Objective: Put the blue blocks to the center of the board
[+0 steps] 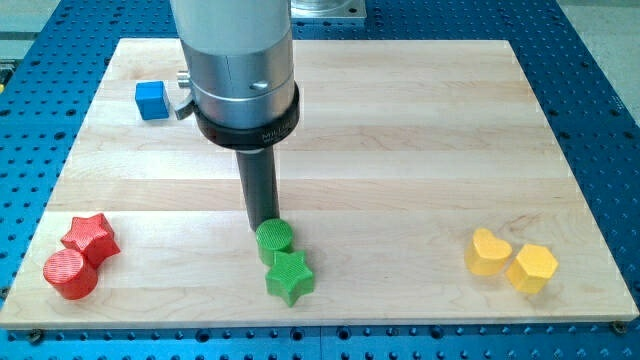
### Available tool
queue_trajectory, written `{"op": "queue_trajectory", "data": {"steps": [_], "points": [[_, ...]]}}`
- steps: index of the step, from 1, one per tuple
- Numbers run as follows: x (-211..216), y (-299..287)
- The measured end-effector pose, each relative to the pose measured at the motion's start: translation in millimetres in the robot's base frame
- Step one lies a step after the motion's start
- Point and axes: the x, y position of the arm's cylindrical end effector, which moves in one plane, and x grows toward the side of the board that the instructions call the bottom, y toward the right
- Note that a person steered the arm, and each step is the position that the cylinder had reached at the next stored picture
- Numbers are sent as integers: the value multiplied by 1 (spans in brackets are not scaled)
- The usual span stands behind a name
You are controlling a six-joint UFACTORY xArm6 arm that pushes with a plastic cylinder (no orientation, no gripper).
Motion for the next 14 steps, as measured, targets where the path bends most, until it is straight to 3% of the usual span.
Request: {"op": "queue_trajectory", "data": {"steps": [2, 4, 5, 8, 12, 14], "points": [[5, 6], [-34, -60], [-34, -82], [-40, -92], [-192, -168], [-231, -215]]}}
